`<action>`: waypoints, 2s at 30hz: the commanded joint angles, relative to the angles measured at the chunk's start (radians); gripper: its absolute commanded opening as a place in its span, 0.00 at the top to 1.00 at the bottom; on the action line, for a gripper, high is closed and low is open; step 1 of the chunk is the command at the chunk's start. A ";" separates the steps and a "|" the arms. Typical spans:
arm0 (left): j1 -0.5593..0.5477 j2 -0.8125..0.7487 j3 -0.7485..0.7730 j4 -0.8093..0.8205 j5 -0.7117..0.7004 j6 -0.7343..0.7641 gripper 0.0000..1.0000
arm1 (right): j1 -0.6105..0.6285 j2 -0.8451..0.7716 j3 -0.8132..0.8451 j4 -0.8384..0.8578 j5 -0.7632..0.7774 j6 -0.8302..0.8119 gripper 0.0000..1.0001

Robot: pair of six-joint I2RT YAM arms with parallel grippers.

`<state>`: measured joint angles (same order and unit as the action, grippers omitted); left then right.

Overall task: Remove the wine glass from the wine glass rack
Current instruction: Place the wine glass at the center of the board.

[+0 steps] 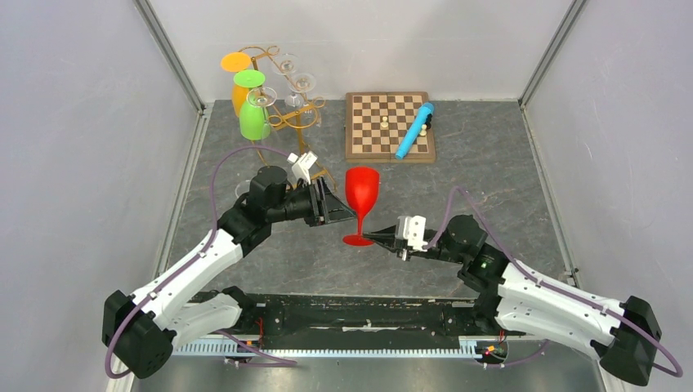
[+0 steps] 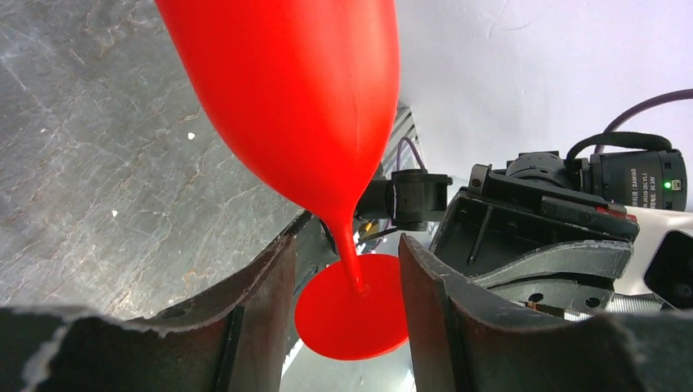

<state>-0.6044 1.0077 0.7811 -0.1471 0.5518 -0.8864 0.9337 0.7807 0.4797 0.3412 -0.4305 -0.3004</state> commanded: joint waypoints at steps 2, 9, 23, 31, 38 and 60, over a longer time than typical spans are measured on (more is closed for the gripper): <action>-0.006 0.007 -0.006 0.050 0.039 -0.022 0.43 | 0.048 0.039 0.042 0.091 0.046 -0.067 1.00; -0.009 0.016 -0.006 0.052 0.063 -0.013 0.43 | 0.098 0.074 0.064 0.126 0.095 -0.113 1.00; -0.010 0.030 -0.008 0.037 0.080 0.009 0.45 | 0.142 0.113 0.102 0.154 0.152 -0.161 1.00; -0.011 0.028 -0.014 0.047 0.097 0.021 0.83 | 0.151 0.126 0.103 0.139 0.171 -0.167 1.00; -0.011 0.025 -0.028 0.083 0.142 0.026 0.98 | 0.152 0.127 0.115 0.093 0.209 -0.152 1.00; -0.011 -0.007 0.086 -0.305 0.165 0.349 0.98 | 0.144 0.163 0.496 -0.447 0.420 0.002 0.45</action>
<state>-0.6128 1.0199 0.8188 -0.3386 0.6662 -0.6796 1.0843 0.8955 0.8150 -0.0025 -0.0776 -0.3653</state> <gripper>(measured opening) 0.084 0.547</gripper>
